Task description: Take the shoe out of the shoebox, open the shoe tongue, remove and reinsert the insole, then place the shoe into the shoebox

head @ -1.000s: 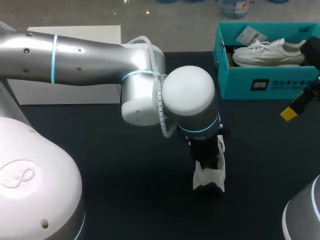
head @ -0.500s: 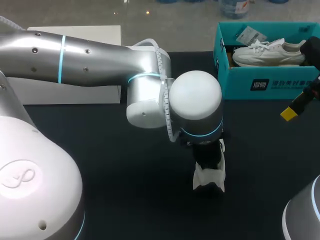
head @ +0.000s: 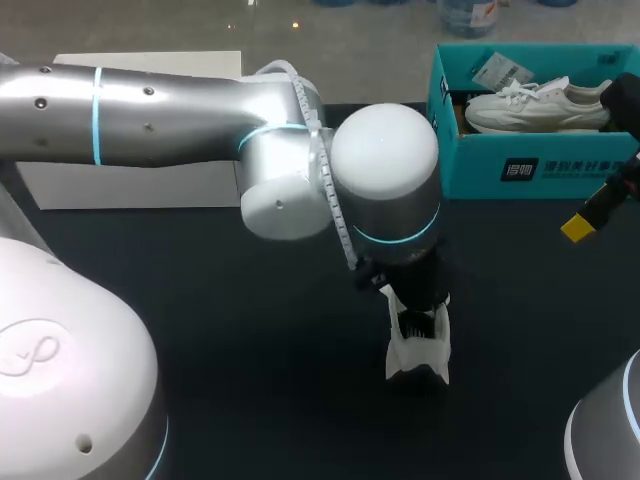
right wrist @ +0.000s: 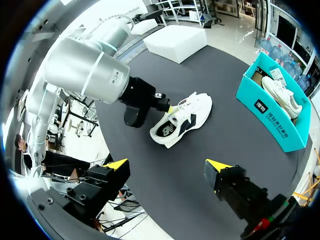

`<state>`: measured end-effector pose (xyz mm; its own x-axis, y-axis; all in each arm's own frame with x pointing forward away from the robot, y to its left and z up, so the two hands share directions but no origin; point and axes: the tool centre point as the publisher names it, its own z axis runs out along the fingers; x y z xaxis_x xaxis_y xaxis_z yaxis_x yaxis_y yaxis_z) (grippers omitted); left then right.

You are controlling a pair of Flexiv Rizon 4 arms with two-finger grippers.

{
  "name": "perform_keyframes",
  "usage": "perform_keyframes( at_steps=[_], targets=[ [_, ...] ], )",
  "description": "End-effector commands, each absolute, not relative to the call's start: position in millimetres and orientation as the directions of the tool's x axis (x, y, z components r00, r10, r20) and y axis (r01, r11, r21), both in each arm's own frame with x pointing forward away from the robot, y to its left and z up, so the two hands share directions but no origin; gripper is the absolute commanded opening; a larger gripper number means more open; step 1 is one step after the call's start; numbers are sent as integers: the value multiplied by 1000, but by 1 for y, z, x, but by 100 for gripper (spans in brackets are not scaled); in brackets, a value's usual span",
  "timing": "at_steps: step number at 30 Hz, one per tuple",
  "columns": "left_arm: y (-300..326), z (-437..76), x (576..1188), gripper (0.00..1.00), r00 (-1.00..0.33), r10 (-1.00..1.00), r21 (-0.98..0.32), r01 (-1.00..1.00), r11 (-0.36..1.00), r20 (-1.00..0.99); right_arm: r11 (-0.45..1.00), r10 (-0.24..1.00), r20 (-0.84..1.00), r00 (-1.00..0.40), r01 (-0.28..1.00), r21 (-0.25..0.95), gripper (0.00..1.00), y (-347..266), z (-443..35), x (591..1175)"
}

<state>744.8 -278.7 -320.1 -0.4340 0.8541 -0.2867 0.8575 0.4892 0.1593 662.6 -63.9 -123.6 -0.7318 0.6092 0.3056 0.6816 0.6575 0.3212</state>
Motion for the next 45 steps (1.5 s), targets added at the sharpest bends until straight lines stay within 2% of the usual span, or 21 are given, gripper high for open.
perform_keyframes(
  at_steps=[1,5,6,24,29,33,40,45],
  targets=[
    [-266,-296,743,0,-596,756,96,765,637,-270,659,609,308,-731,682,316,100,-63,-123,665],
    [-262,-282,738,0,-694,670,97,672,734,-264,659,609,308,-731,682,316,100,-63,-123,665],
    [-262,-282,738,100,-694,670,97,672,734,-264,659,609,308,-731,682,316,100,-63,-123,665],
    [-262,-282,738,100,-694,670,97,672,734,-264,659,609,308,-731,682,316,100,-63,-123,665],
    [-249,-277,733,100,-862,489,1,494,870,-130,659,609,308,-731,682,316,100,-63,-123,665],
    [-234,-275,725,100,-950,307,7,307,952,-54,659,609,308,-731,682,316,100,-63,-123,665],
    [-223,-283,689,100,-998,68,11,68,998,5,659,609,308,-731,682,316,100,-63,-123,665],
    [-225,-293,665,100,-1000,15,-23,15,1000,0,659,609,308,-731,682,316,100,-63,-123,665]
  ],
)
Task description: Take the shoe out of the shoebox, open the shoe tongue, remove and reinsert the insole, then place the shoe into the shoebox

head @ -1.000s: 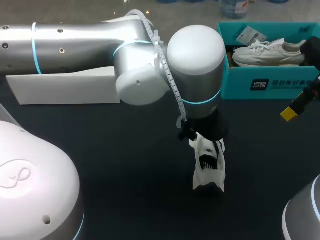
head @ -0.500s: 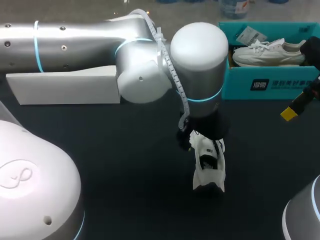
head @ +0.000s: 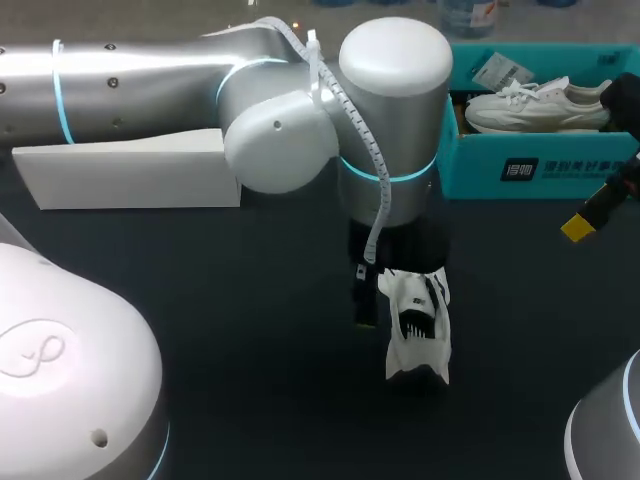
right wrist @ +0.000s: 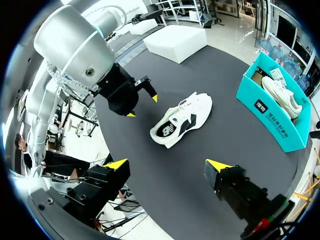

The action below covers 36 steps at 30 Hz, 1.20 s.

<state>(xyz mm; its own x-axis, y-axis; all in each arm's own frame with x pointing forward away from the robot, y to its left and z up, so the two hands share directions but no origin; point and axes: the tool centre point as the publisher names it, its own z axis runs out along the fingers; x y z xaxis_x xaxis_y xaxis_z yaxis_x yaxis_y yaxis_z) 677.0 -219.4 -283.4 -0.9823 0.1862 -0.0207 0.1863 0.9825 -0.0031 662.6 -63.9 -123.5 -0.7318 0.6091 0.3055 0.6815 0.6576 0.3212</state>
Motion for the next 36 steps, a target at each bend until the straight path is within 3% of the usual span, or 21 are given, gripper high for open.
perform_keyframes(
  at_steps=[1,15,36],
  targets=[
    [-227,-296,663,100,-1000,4,-17,4,1000,-5,659,609,308,-731,682,316,100,-63,-123,665],
    [-271,-317,638,100,-989,150,-34,150,988,-17,659,609,308,-731,682,316,100,-63,-123,665],
    [-295,-347,637,100,-986,166,11,166,986,-4,659,609,308,-731,682,316,100,-63,-123,665]
  ],
)
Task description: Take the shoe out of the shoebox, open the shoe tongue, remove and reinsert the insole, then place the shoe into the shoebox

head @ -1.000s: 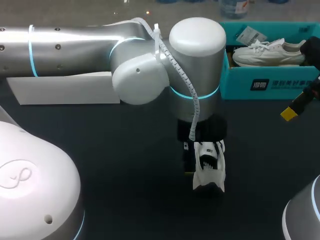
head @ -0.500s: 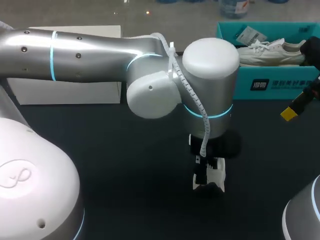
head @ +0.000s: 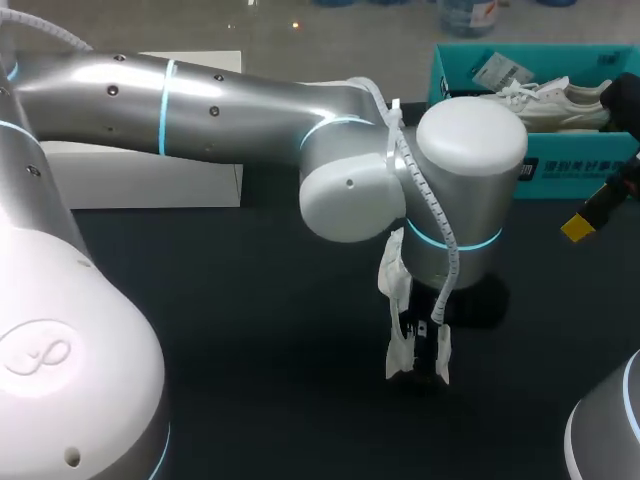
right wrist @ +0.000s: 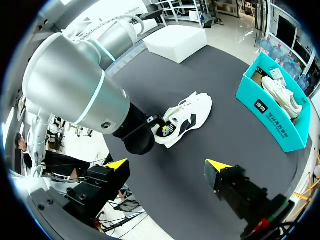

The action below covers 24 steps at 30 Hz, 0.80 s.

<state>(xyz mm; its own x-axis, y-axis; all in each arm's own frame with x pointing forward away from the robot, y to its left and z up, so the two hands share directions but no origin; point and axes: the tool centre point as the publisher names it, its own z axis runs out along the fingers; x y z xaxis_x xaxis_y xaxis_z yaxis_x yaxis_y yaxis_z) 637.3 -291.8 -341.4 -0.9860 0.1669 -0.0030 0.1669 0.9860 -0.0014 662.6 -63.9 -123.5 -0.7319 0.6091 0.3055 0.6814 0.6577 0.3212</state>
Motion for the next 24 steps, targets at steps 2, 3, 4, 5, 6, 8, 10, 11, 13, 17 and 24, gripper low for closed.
perform_keyframes(
  at_steps=[2,3,4,5,6,8,10,11,13,17,24],
  targets=[
    [-294,-350,637,100,-986,165,14,164,986,-5,659,609,308,-731,682,316,100,-63,-123,665],
    [-293,-351,637,100,-987,163,14,163,987,-6,659,609,308,-731,682,316,100,-63,-123,665],
    [-292,-351,637,99,-987,160,14,160,987,-7,659,609,308,-731,682,316,100,-63,-123,665],
    [-291,-352,637,71,-987,159,14,159,987,-8,659,609,308,-731,682,316,100,-63,-123,665],
    [-290,-352,637,42,-988,157,13,157,988,-10,659,609,308,-731,682,316,100,-63,-123,665],
    [-288,-354,638,0,-988,156,14,156,988,-12,659,609,308,-731,682,316,100,-63,-123,665],
    [-287,-357,639,0,-988,155,19,155,988,-11,659,609,308,-731,682,316,100,-63,-123,665],
    [-287,-359,639,0,-988,156,21,156,988,-9,659,609,308,-731,682,316,100,-63,-123,665],
    [-288,-362,639,0,-988,153,24,153,988,-5,659,609,308,-731,682,316,100,-63,-123,665],
    [-290,-369,639,0,-989,151,29,151,988,5,659,609,308,-731,682,316,100,-63,-123,665],
    [-290,-368,638,0,-988,156,17,156,988,22,659,609,308,-731,682,316,100,-63,-123,665]
  ],
)
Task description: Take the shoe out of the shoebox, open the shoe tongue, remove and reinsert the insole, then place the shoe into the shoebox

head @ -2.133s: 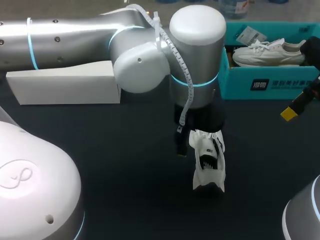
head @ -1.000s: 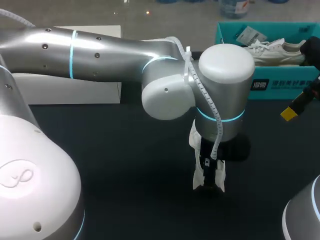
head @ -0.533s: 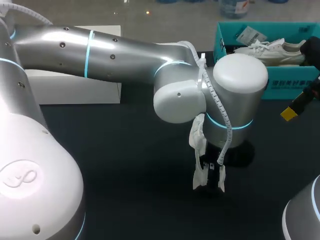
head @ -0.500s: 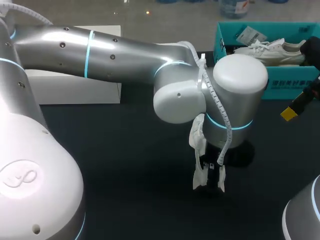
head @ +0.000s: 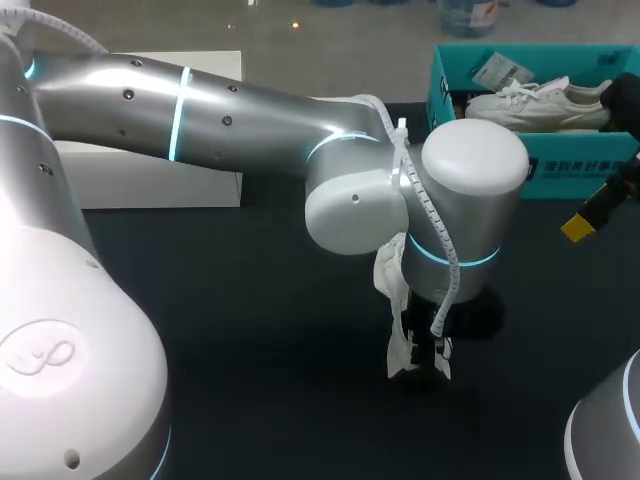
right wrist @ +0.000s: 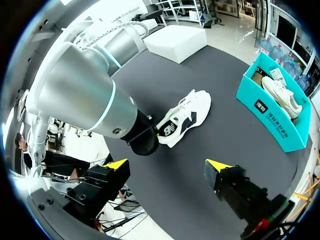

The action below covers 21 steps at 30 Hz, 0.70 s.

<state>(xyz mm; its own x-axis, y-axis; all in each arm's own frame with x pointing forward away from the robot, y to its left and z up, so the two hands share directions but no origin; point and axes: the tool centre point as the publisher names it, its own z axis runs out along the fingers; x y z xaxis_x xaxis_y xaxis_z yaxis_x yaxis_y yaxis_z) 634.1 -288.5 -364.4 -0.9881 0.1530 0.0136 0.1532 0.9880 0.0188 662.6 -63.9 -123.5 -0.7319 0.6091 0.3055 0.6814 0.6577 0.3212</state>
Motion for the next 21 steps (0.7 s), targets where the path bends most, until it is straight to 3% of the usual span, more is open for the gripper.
perform_keyframes(
  at_steps=[1,7,21],
  targets=[
    [-290,-368,638,0,-987,158,15,159,987,25,659,609,308,-731,682,316,100,-63,-123,665],
    [-288,-349,642,0,-986,162,-2,162,987,45,659,609,308,-731,682,316,100,-63,-123,665],
    [-281,-248,652,0,-973,232,-49,231,972,7,659,609,308,-731,682,316,100,-63,-123,665]
  ],
)
